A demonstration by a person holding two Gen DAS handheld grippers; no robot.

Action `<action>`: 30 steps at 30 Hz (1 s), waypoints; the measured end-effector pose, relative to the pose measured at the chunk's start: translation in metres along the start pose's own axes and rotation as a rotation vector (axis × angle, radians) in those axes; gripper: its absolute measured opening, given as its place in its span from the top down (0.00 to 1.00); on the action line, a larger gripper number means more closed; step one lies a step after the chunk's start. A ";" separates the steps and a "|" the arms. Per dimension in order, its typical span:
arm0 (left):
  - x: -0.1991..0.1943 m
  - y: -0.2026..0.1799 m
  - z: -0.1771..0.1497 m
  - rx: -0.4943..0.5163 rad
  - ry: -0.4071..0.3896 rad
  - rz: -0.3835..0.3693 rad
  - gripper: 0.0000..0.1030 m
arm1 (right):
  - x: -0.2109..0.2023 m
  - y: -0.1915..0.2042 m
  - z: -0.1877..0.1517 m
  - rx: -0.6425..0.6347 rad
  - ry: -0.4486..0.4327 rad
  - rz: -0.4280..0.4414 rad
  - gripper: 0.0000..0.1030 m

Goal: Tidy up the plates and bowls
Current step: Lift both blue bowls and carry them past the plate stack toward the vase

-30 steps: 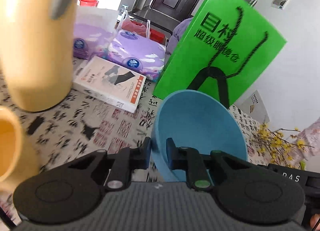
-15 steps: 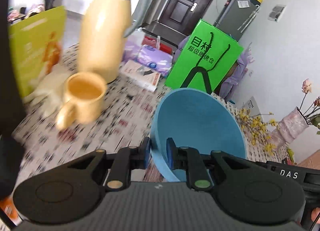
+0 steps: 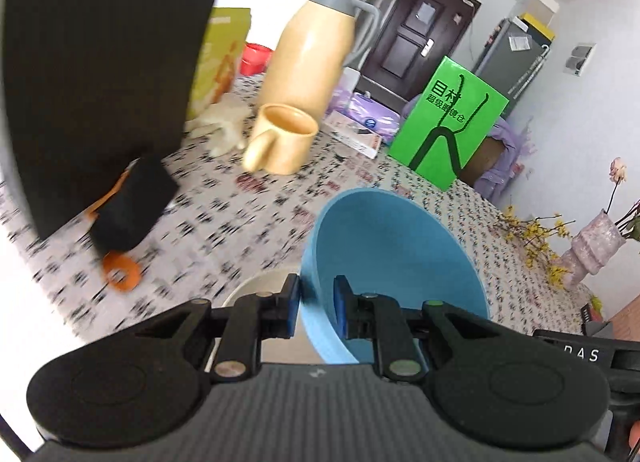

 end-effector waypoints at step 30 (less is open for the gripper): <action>-0.045 -0.082 -0.080 0.102 -0.087 -0.110 0.82 | -0.108 -0.061 -0.085 0.017 -0.291 -0.055 0.77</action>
Point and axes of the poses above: each gripper's, at about its wrist camera, not at the fingertips, and x roughly the way its jaws point, y to its left, z to its top, the point moved 5 cm from there along x, roughly the way its jaws point, and after that the axes turned 5 degrees about x, right-handed, at the moved point
